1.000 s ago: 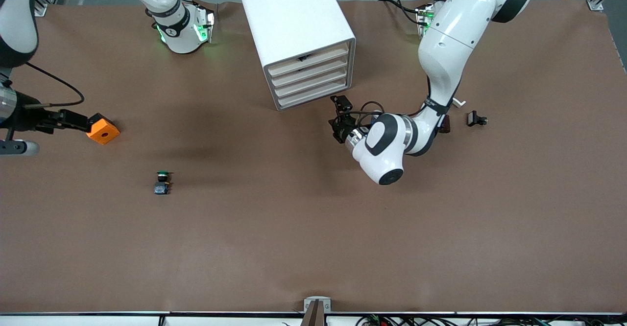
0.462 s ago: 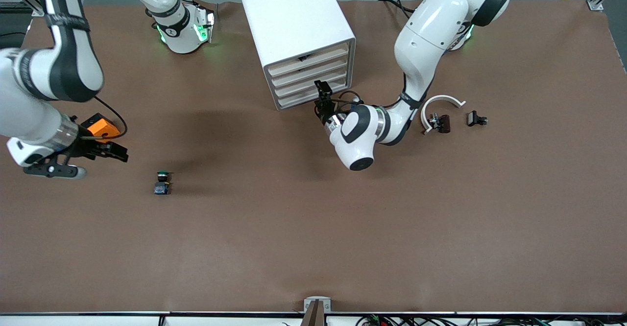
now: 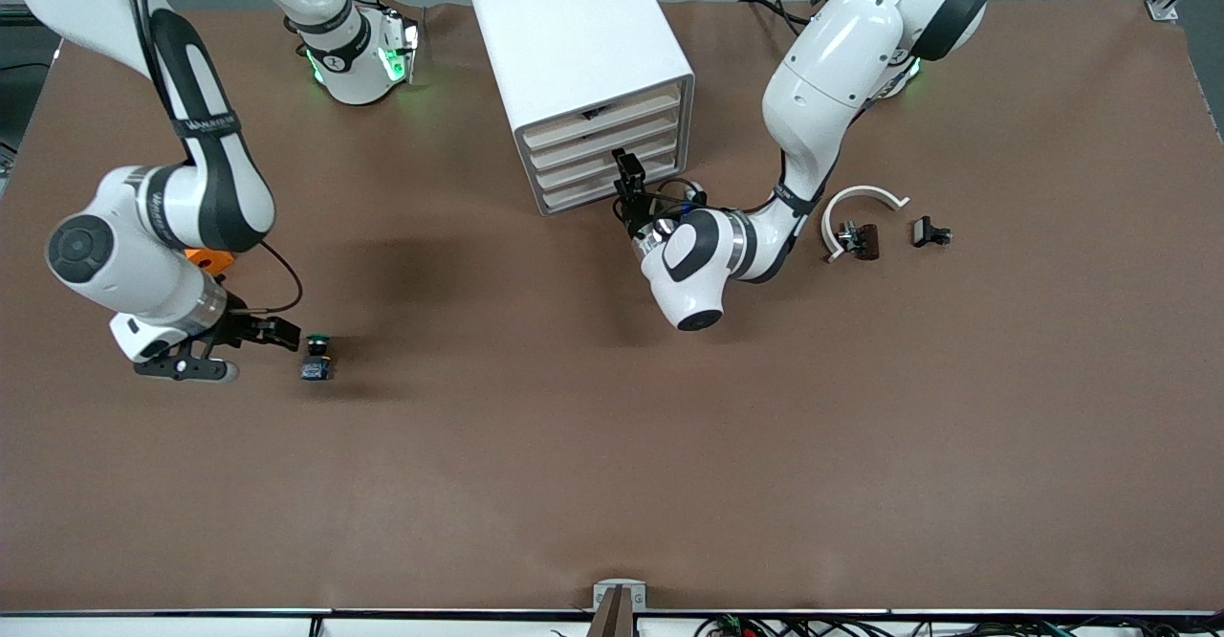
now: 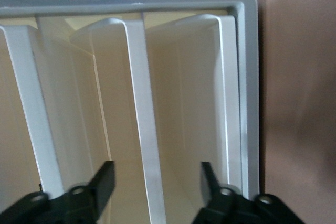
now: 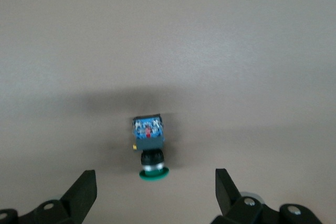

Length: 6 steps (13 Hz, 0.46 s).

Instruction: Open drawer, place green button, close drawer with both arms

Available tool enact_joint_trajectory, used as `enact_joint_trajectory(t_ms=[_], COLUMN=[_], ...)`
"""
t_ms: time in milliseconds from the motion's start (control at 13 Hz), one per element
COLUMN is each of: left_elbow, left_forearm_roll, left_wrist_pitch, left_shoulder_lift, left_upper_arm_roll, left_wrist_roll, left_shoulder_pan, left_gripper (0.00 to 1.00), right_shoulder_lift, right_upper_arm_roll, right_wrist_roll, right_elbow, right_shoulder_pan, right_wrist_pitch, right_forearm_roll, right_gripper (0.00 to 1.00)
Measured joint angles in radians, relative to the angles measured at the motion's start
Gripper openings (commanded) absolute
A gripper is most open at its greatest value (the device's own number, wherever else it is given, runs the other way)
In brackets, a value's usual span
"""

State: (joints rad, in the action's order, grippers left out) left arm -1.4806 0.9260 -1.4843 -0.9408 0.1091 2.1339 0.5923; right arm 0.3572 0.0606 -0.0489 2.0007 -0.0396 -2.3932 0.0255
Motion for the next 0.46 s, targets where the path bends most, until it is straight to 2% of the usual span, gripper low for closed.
enact_joint_trajectory(t_ms=[77,231,385,462], left_elbow=[0.000,0.002,0.006,0.006], left_forearm_roll=[0.000,0.000,0.000,0.000], left_wrist_pitch=[0.004,0.009,0.017,0.015], left_shoulder_lift=[0.000,0.000,0.000,-0.001], left_upper_arm_roll=[0.000,0.000,0.006,0.005], left_wrist_roll=[0.000,0.000,0.000,0.005], left_shoulder_pan=[0.000,0.000,0.000,0.000], left_gripper=[0.31,0.11,0.00,0.00], right_shoulder_lift=[0.025,0.077,0.125,0.141], right_upper_arm_roll=[0.000,0.000,0.000,0.001], right_wrist_roll=[-0.012,-0.024,-0.025,-0.025], right_elbow=[0.000,0.001,0.001,0.000], right_shoulder_pan=[-0.008,-0.023,-0.025,-0.025], right_wrist_pitch=[-0.031,-0.105,-0.144,-0.151], right_forearm_roll=[0.000,0.000,0.000,0.000], right_gripper=[1.00,1.00,1.00,1.00])
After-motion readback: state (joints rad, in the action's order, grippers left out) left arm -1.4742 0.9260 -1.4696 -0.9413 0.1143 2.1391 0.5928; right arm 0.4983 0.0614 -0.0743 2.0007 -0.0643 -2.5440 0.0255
